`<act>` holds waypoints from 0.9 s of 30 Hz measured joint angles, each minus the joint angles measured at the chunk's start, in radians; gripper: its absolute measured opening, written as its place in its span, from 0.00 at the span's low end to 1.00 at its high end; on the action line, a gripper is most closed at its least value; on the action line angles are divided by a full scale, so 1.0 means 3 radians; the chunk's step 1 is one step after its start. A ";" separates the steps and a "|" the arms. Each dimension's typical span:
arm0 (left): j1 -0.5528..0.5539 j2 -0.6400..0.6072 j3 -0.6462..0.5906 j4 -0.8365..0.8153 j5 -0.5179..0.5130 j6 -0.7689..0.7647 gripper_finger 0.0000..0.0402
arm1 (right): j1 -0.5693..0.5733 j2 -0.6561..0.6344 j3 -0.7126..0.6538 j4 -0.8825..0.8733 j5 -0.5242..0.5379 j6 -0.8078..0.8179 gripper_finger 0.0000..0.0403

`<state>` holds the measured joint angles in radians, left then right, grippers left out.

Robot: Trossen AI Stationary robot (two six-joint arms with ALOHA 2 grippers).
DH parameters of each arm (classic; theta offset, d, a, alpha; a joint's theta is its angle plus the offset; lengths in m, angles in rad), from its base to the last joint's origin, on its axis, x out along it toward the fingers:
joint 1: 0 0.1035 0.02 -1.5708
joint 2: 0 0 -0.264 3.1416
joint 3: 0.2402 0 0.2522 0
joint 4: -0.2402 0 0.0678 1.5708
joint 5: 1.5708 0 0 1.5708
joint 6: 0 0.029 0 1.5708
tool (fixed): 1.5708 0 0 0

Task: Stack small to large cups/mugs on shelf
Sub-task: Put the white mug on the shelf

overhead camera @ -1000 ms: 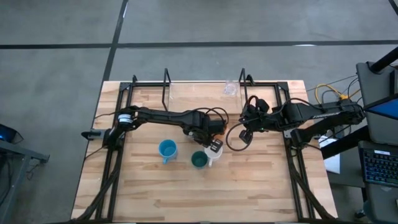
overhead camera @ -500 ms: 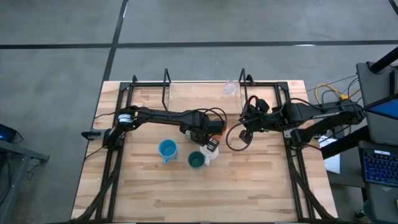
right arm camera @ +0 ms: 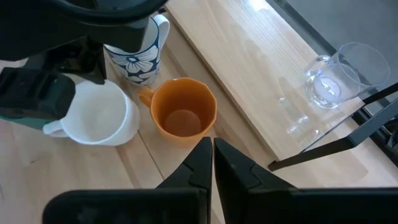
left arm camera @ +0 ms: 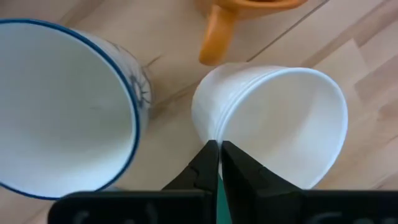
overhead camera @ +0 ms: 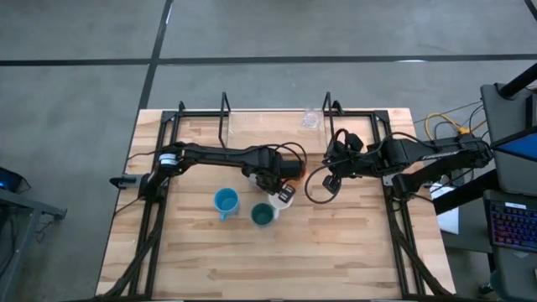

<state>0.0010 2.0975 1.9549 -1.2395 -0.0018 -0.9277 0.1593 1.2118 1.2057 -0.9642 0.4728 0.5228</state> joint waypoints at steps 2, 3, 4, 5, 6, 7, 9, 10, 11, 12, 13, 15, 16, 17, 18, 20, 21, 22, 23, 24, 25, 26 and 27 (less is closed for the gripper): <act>0.0007 0.0000 0.0001 -0.0007 -0.0002 0.0036 0.00 | 0.0000 0.0000 0.0000 0.0003 -0.0001 0.0000 0.02; 0.0009 0.0000 0.0003 -0.0004 -0.0002 0.0057 0.00 | 0.0000 0.0000 0.0000 0.0004 0.0000 0.0000 0.02; 0.0012 0.0000 0.0002 -0.0005 -0.0002 0.0060 0.00 | 0.0000 0.0000 0.0000 0.0005 0.0000 0.0000 0.02; 0.0012 0.0000 -0.0003 -0.0001 -0.0003 0.0060 0.00 | 0.0000 0.0000 0.0000 0.0005 -0.0001 0.0000 0.02; 0.0012 0.0002 -0.0008 0.0000 -0.0002 0.0060 0.00 | 0.0000 0.0000 0.0000 0.0005 0.0000 0.0000 0.02; 0.0012 0.0009 -0.0010 -0.0002 -0.0002 0.0061 0.00 | 0.0000 0.0000 0.0000 0.0005 0.0000 0.0001 0.02; 0.0012 0.0019 -0.0016 0.0003 -0.0001 0.0087 0.00 | 0.0000 0.0000 0.0000 0.0005 -0.0001 0.0001 0.02; 0.0012 0.0020 -0.0018 0.0004 -0.0001 0.0097 0.00 | 0.0000 0.0000 0.0000 0.0005 -0.0001 0.0001 0.02; 0.0012 0.0020 -0.0028 0.0029 -0.0001 0.0127 0.00 | 0.0000 0.0000 0.0000 0.0005 -0.0001 0.0001 0.02; 0.0012 0.0020 -0.0036 0.0073 0.0000 0.0146 0.00 | 0.0000 0.0000 0.0000 0.0005 0.0000 0.0001 0.02; 0.0012 0.0020 -0.0039 0.0106 0.0004 0.0148 0.00 | 0.0000 0.0000 0.0000 0.0005 -0.0001 0.0001 0.02; 0.0012 0.0021 -0.0041 0.0122 0.0054 0.0149 0.00 | 0.0000 0.0000 0.0000 0.0005 -0.0001 0.0003 0.02; 0.0013 0.0022 -0.0044 0.0127 0.0069 0.0151 0.00 | 0.0000 0.0000 0.0000 0.0005 -0.0001 0.0011 0.02; 0.0014 0.0022 -0.0053 0.0150 0.0080 0.0153 0.00 | 0.0000 0.0000 0.0000 0.0005 -0.0001 0.0014 0.02; 0.0014 0.0022 -0.0060 0.0175 0.0095 0.0156 0.00 | 0.0000 0.0000 0.0000 0.0005 -0.0001 0.0014 0.02; 0.0014 0.0023 -0.0073 0.0190 0.0133 0.0162 0.00 | 0.0000 0.0000 0.0000 0.0005 -0.0001 0.0014 0.02; 0.0014 0.0023 -0.0082 0.0190 0.0146 0.0163 0.00 | 0.0000 0.0000 -0.0001 0.0005 -0.0001 0.0014 0.02; 0.0015 0.0023 -0.0092 0.0191 0.0155 0.0162 0.00 | 0.0000 0.0000 -0.0001 0.0005 -0.0001 0.0014 0.02; 0.0015 0.0023 -0.0099 0.0191 0.0160 0.0164 0.00 | 0.0000 0.0000 0.0000 0.0005 -0.0001 0.0015 0.02; 0.0015 0.0023 -0.0102 0.0184 0.0162 0.0173 0.00 | 0.0000 0.0000 0.0000 0.0005 -0.0001 0.0014 0.02; 0.0015 0.0023 -0.0104 0.0184 0.0164 0.0176 0.00 | 0.0000 0.0000 0.0000 0.0005 -0.0001 0.0015 0.02; 0.0015 0.0024 -0.0104 0.0186 0.0166 0.0179 0.00 | 0.0000 0.0000 -0.0001 0.0005 -0.0001 0.0015 0.02; 0.0014 0.0024 -0.0104 0.0193 0.0163 0.0179 0.00 | 0.0000 0.0000 -0.0001 0.0005 -0.0001 0.0016 0.02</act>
<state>0.0051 2.1048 1.9236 -1.1817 0.0470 -0.8742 0.1593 1.2117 1.2054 -0.9627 0.4725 0.5277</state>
